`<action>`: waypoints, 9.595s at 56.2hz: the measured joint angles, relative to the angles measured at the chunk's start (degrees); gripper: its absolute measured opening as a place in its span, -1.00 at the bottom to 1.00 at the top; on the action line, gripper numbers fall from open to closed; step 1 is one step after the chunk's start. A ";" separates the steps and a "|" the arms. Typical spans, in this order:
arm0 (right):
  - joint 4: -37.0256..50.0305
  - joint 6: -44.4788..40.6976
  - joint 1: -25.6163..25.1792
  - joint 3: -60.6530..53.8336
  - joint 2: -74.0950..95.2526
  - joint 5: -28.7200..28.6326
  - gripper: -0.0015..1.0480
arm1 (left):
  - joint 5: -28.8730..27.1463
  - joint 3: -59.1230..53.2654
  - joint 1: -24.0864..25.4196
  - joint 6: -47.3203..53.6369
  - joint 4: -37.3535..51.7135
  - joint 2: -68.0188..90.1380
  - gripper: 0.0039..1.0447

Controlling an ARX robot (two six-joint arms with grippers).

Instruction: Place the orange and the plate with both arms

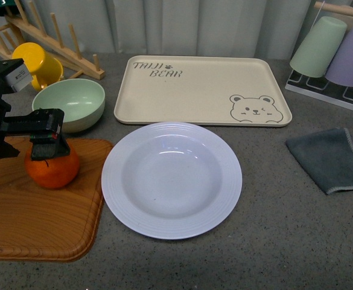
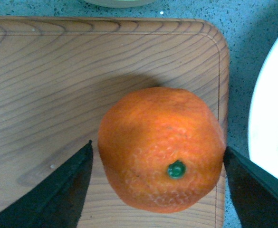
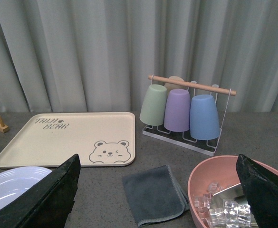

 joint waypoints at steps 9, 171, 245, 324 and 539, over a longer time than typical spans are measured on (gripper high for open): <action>0.00 0.00 0.00 0.00 0.00 -0.02 0.83 | 0.42 0.17 -0.07 -0.33 0.61 0.20 0.19; 0.00 0.00 0.00 0.00 0.00 0.00 0.83 | -9.99 -50.18 0.07 -0.85 51.95 -58.77 -0.93; 0.00 0.00 0.00 0.00 0.00 0.00 0.83 | -9.38 -51.54 1.62 -0.85 12.79 -101.42 -0.93; 38.49 47.65 11.17 33.57 117.33 -34.47 0.83 | -9.38 -51.52 1.62 -0.72 2.43 -111.40 0.88; 50.03 23.63 18.93 35.69 107.75 12.46 0.82 | -9.40 -51.52 1.62 -0.70 2.43 -111.40 0.88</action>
